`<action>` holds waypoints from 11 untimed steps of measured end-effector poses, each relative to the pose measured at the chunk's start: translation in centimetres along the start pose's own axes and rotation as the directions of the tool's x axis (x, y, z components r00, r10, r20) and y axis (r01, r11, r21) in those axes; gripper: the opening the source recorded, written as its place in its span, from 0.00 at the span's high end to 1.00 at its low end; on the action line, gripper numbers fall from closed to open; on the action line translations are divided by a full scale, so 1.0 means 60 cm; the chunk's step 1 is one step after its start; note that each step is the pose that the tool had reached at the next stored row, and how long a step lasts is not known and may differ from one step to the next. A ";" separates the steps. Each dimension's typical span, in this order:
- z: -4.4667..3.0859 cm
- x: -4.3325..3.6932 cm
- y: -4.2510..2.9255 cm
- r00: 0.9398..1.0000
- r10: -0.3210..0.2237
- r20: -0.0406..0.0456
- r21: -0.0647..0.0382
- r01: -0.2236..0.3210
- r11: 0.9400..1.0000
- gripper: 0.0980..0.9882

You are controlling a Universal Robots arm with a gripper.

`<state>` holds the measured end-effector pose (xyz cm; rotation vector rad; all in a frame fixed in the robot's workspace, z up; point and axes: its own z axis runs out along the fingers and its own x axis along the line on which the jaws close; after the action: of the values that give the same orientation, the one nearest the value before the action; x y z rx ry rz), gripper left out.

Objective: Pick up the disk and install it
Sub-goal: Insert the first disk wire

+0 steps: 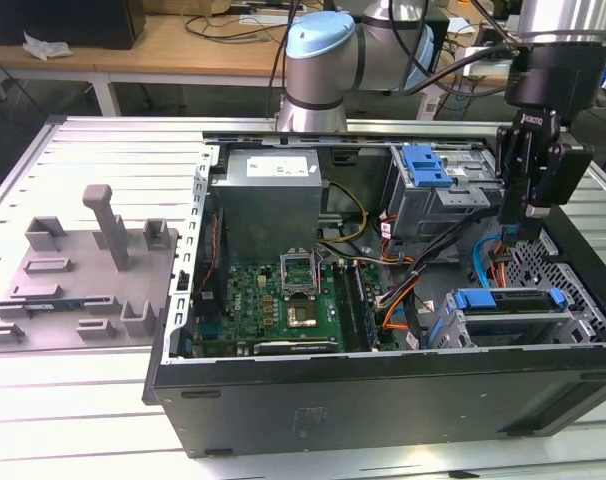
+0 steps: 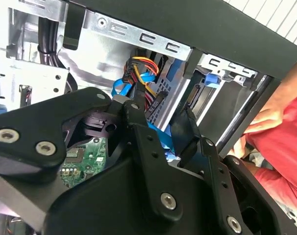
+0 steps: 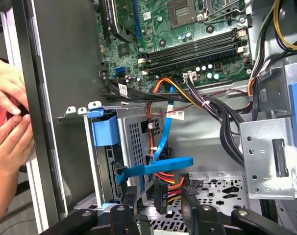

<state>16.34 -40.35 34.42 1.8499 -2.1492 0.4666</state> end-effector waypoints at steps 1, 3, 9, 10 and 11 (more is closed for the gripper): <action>0.000 0.000 0.001 1.000 0.000 -0.002 0.000 0.000 1.000 0.57; 0.002 0.000 0.002 1.000 0.000 -0.007 0.001 0.000 1.000 0.57; 0.001 -0.010 0.003 0.999 0.000 -0.054 0.008 0.001 1.000 0.74; -0.001 -0.014 0.004 0.998 0.000 -0.070 0.011 0.001 1.000 0.74; -0.001 -0.016 0.004 0.997 0.000 -0.079 0.012 0.001 1.000 0.74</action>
<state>16.22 -39.44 34.11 1.8070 -2.0983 0.5448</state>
